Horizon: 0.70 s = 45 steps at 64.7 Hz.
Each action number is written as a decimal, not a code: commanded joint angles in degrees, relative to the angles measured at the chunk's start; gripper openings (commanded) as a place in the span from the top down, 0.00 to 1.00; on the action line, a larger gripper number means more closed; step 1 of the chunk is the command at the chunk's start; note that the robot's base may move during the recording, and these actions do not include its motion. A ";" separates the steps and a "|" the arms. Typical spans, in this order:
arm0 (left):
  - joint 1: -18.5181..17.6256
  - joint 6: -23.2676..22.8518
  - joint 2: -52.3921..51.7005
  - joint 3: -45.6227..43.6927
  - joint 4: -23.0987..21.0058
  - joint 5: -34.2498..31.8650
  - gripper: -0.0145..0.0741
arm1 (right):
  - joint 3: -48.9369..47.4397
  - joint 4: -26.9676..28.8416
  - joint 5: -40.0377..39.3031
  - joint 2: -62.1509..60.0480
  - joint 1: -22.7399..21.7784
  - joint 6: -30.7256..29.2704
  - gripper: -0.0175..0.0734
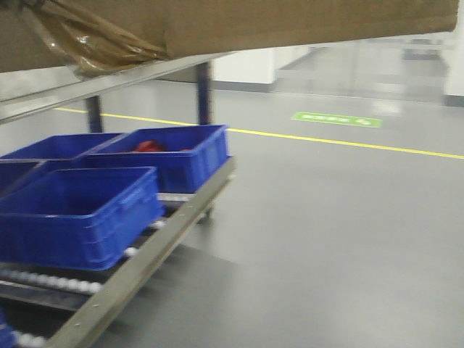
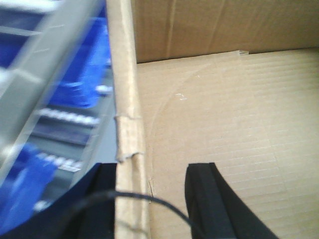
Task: Grab carton from right shelf to conveyor
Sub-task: 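Drive away from the shelf holding the carton in both grippers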
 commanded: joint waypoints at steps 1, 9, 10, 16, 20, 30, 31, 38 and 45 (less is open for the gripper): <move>-0.79 1.93 -0.62 -0.17 -4.04 -0.52 0.85 | -0.25 0.40 -5.88 -0.82 0.04 -1.49 0.88; -0.79 1.93 -0.62 -0.17 -4.04 -0.52 0.85 | -0.25 0.40 -5.88 -0.82 0.04 -1.49 0.88; -0.79 1.93 -0.62 -0.17 -4.04 -0.52 0.85 | -0.25 0.40 -5.88 -0.82 0.04 -1.49 0.88; -0.79 1.93 -0.62 -0.17 -4.04 -0.52 0.85 | -0.25 0.40 -5.88 -0.82 0.04 -1.49 0.88; -0.79 1.93 -0.62 -0.17 -4.04 -0.52 0.85 | -0.25 0.40 -5.88 -0.82 0.04 -1.49 0.88; -0.79 1.93 -0.62 -0.17 -4.04 -0.52 0.85 | -0.25 0.40 -5.88 -0.82 0.04 -1.49 0.88; -0.79 1.93 -0.62 -0.17 -4.04 -0.52 0.85 | -0.25 0.51 -5.85 -0.82 0.04 -1.49 0.88; -0.79 1.93 -0.62 -0.17 -4.04 -0.52 0.85 | -0.25 0.51 -5.85 -0.82 0.04 -1.49 0.88; -0.79 1.93 -0.62 -0.17 -4.04 -0.52 0.85 | -0.25 0.51 -5.85 -0.82 0.04 -1.49 0.88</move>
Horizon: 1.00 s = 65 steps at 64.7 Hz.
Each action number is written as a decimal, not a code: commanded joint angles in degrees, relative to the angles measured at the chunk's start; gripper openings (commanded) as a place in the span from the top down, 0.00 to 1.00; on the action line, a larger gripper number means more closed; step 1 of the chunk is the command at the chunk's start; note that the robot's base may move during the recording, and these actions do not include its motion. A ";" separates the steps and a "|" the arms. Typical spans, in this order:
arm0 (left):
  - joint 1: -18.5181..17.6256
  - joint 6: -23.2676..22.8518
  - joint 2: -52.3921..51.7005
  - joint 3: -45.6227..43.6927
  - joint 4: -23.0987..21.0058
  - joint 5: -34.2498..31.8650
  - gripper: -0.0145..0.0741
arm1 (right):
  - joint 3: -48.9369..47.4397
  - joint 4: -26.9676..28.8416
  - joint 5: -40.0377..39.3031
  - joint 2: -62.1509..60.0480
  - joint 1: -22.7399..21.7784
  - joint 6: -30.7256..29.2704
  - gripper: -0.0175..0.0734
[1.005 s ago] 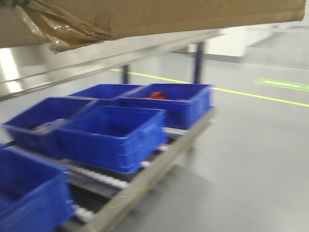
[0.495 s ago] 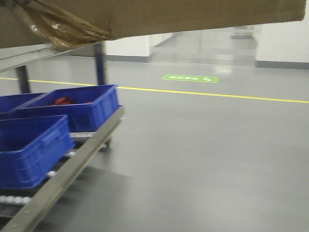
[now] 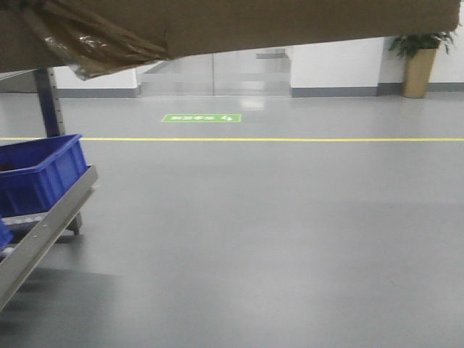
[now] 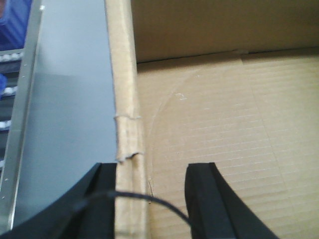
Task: Grab carton from right shelf to conveyor
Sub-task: 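Drive away from the shelf holding the carton in both grippers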
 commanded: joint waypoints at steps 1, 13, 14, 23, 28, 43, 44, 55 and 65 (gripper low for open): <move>-0.79 1.93 -0.62 -0.17 -4.04 -0.52 0.85 | -0.25 0.51 -5.85 -0.82 0.04 -1.49 0.88; -0.79 1.93 -0.62 -0.17 -4.04 -0.52 0.85 | -0.25 0.51 -5.85 -0.82 0.04 -1.49 0.88; -0.79 1.93 -0.62 -0.17 -4.04 -0.52 0.85 | -0.25 0.51 -5.85 -0.82 0.04 -1.49 0.88; -0.79 1.93 -0.62 -0.17 -4.04 -0.52 0.85 | -0.25 0.51 -5.85 -0.82 0.04 -1.49 0.88; -0.79 1.93 -0.62 -0.17 -4.04 -0.52 0.85 | -0.25 0.51 -5.85 -0.82 0.04 -1.49 0.88; -0.79 1.93 -0.62 -0.17 -4.04 -0.52 0.85 | -0.25 0.51 -5.85 -0.82 0.04 -1.49 0.88; -0.79 1.93 -0.62 -0.17 -4.04 -0.52 0.85 | -0.25 0.51 -5.85 -0.82 0.04 -1.49 0.88; -0.79 1.93 -0.62 -0.17 -4.04 -0.52 0.85 | -0.25 0.51 -5.85 -0.82 0.04 -1.49 0.88; -0.79 1.93 -0.62 -0.17 -4.04 -0.52 0.85 | -0.25 0.51 -5.85 -0.82 0.04 -1.49 0.88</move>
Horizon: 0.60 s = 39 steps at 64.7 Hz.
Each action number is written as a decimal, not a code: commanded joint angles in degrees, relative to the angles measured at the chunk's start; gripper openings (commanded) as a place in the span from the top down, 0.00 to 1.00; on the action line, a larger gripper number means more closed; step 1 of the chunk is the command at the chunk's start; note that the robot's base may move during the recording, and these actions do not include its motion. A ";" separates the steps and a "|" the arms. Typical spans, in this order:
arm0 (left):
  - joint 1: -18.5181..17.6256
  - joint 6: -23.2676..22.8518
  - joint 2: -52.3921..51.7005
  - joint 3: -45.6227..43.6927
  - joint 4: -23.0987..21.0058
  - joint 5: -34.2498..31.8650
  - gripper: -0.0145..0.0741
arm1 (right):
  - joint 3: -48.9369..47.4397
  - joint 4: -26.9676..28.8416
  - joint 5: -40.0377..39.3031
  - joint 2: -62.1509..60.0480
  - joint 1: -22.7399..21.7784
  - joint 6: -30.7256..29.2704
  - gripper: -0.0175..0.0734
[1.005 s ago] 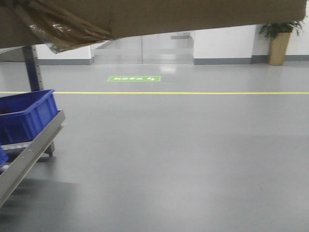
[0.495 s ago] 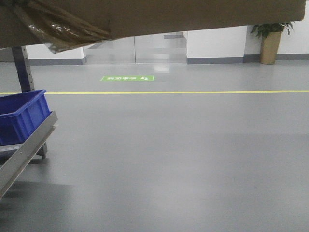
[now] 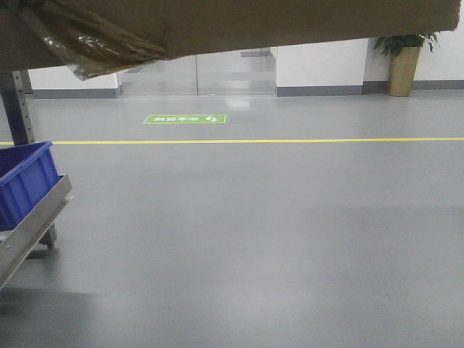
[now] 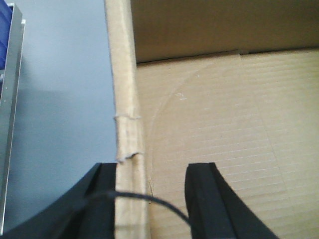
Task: Grab carton from right shelf to conveyor
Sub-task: 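Drive away from the shelf holding the carton in both grippers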
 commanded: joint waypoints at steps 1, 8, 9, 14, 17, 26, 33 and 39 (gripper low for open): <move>-0.79 1.93 -0.62 -0.17 -4.04 -0.62 0.85 | -0.25 0.51 -5.85 -0.71 0.04 -1.49 0.88; -0.79 1.93 -0.62 -0.17 -4.04 -0.62 0.85 | -0.25 0.51 -5.85 -0.71 0.04 -1.49 0.88; -0.79 1.93 -0.62 -0.17 -4.04 -0.62 0.85 | -0.25 0.51 -5.85 -0.71 0.04 -1.49 0.88; -0.79 1.93 -0.62 -0.17 -4.04 -0.62 0.85 | -0.25 0.51 -5.85 -0.71 0.04 -1.49 0.88; -0.79 1.93 -0.62 -0.17 -4.04 -0.62 0.85 | -0.25 0.51 -5.85 -0.71 0.04 -1.49 0.88; -0.79 1.93 -0.62 -0.17 -4.06 -0.76 0.85 | -0.25 0.51 -5.96 -0.71 0.04 -1.49 0.88; -0.79 1.93 -0.62 -0.17 -4.06 -1.14 0.85 | -0.25 0.51 -6.02 -0.71 0.04 -1.49 0.88; -0.79 1.93 -0.62 -0.17 -4.06 -2.10 0.85 | -0.25 0.51 -6.02 -0.71 0.04 -1.49 0.88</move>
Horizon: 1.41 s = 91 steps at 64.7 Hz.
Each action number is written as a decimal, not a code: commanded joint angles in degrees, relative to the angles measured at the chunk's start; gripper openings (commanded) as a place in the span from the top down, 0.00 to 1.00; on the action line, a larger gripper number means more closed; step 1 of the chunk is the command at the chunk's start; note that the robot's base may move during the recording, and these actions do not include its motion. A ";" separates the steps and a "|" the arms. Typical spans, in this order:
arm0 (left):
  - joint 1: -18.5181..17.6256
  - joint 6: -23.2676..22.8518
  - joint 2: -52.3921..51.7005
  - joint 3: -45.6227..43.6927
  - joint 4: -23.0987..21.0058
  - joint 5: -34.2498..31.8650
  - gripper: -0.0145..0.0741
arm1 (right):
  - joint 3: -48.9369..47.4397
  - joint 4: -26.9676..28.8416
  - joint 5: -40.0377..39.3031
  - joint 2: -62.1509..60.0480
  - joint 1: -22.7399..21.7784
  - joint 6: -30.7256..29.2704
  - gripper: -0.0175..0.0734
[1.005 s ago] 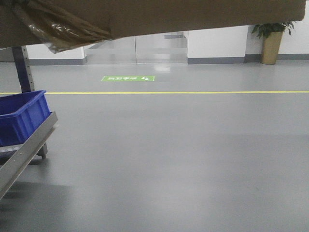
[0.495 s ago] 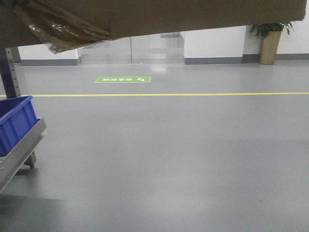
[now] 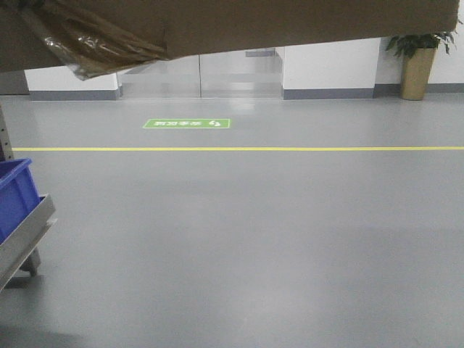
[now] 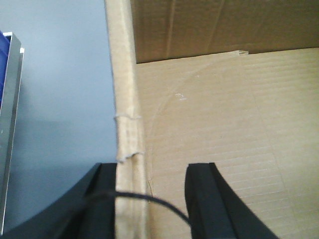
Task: Grab carton from right shelf to conveyor
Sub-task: 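Drive away from the shelf holding the carton in both grippers, then drive up to the red conveyor, carton held above the belt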
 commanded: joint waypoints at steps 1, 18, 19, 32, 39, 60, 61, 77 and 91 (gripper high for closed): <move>-0.79 1.93 -0.62 -0.17 -4.06 -1.97 0.85 | -0.25 0.51 -6.02 -0.72 0.04 -1.49 0.88; -0.79 1.93 -0.62 -0.17 -4.06 -4.13 0.85 | -0.25 0.51 -6.02 -0.72 0.04 -1.49 0.88; -0.79 1.93 -0.62 -0.17 -4.06 -4.31 0.85 | -0.25 0.51 -6.02 -0.72 0.04 -1.49 0.88; -0.79 1.93 -0.62 -0.17 -4.06 -5.17 0.85 | -0.25 0.51 -6.02 -0.72 0.04 -1.49 0.88; -0.79 1.93 -0.62 -0.17 -4.06 -5.17 0.85 | -0.25 0.51 -6.02 -0.72 0.04 -1.49 0.88; -0.79 1.93 -0.62 -0.17 -4.06 -5.17 0.85 | -0.25 0.51 -6.02 -0.72 0.04 -1.49 0.88; -0.79 1.93 -0.62 -0.17 -4.06 -5.17 0.85 | -0.25 0.51 -6.02 -0.72 0.04 -1.49 0.88; -0.79 1.93 -0.62 -0.17 -4.06 -5.17 0.85 | -0.25 0.51 -6.02 -0.72 0.04 -1.49 0.88; -0.79 1.93 -0.62 -0.17 -4.06 -5.17 0.85 | -0.25 0.51 -6.02 -0.72 0.04 -1.49 0.88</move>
